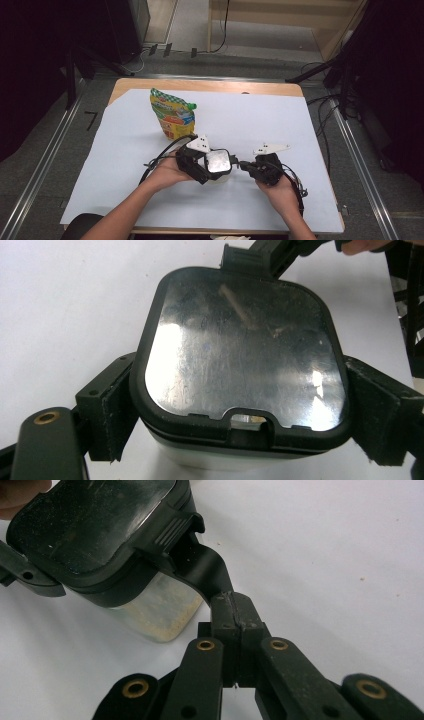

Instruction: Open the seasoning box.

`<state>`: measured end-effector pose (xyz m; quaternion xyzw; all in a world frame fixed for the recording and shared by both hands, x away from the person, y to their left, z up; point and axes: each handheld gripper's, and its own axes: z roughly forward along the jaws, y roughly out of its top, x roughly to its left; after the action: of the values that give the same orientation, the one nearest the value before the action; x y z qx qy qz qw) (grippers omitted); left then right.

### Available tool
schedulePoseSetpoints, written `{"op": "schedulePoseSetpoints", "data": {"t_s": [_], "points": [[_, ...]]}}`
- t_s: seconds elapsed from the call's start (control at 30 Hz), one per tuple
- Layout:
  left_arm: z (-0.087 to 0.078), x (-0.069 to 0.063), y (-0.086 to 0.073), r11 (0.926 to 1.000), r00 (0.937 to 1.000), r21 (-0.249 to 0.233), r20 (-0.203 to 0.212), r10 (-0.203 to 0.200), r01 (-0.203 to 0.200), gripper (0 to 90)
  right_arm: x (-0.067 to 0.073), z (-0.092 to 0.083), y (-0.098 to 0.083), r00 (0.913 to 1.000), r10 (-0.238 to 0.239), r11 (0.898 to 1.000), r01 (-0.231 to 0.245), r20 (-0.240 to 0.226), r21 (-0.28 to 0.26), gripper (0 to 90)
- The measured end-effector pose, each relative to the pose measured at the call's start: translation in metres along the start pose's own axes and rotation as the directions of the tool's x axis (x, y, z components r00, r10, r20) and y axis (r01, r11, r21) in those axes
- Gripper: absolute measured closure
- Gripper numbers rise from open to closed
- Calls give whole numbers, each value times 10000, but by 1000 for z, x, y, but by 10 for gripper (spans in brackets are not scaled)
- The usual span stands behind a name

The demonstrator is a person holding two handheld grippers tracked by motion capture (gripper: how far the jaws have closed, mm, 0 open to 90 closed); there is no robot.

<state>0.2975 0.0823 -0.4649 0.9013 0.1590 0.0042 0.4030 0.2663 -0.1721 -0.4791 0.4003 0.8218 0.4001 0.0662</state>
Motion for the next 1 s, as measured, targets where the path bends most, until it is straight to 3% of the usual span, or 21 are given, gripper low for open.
{"op": "schedulePoseSetpoints", "data": {"t_s": [0.4,0.5,1.0], "points": [[-3,0,4,9996,10000,-276,75,13,-11,141,0,0,0,10000,25,10000,-25,-4,11,900],[-5,-1,6,9985,9999,-554,98,27,-22,144,0,0,0,10000,30,10000,-30,14,15,900],[-6,-3,15,9981,9999,-601,68,110,-106,151,0,0,0,10000,58,10000,-58,34,17,900]]}}
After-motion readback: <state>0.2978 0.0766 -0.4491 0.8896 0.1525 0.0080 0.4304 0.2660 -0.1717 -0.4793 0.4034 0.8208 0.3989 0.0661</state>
